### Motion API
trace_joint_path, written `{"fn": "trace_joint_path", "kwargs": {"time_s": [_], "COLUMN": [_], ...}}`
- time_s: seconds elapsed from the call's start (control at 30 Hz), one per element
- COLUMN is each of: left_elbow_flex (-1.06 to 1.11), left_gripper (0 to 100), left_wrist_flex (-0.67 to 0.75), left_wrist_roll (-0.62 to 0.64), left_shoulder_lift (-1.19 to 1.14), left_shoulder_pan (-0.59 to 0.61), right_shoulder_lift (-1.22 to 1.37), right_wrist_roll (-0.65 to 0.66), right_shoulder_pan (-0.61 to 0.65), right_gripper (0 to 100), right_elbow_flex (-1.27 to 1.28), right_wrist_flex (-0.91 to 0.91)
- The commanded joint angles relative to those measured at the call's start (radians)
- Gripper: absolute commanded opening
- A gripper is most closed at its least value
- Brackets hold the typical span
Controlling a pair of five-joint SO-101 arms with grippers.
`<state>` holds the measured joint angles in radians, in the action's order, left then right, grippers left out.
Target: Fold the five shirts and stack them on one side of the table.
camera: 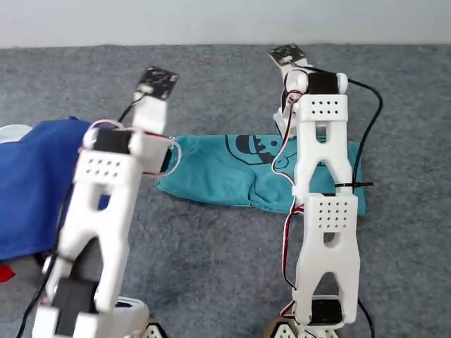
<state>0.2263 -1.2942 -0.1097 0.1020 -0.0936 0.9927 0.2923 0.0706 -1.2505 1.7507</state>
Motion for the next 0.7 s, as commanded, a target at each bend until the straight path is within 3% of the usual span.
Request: {"fn": "trace_joint_path", "kwargs": {"time_s": [0.0, 0.2, 0.43, 0.67], "left_elbow_flex": [-0.116, -0.277, -0.383, -0.533], "left_gripper": [2, 2, 2, 2], "left_wrist_flex": [0.029, 0.026, 0.025, -0.058], "left_wrist_roll": [0.009, 0.133, 0.141, 0.141], "left_shoulder_lift": [-0.117, -0.342, -0.574, -0.744], "left_shoulder_pan": [-0.034, -0.074, -0.087, -0.089], "right_shoulder_lift": [-0.022, -0.019, 0.021, 0.134], "right_wrist_roll": [-0.124, -0.19, -0.187, -0.186], "right_shoulder_pan": [-0.03, -0.053, -0.059, -0.134], "right_gripper": [2.5, 2.5, 2.5, 2.5], "right_elbow_flex": [-0.04, -0.034, -0.035, -0.04], "right_wrist_flex": [0.035, -0.053, -0.246, -0.306]}}
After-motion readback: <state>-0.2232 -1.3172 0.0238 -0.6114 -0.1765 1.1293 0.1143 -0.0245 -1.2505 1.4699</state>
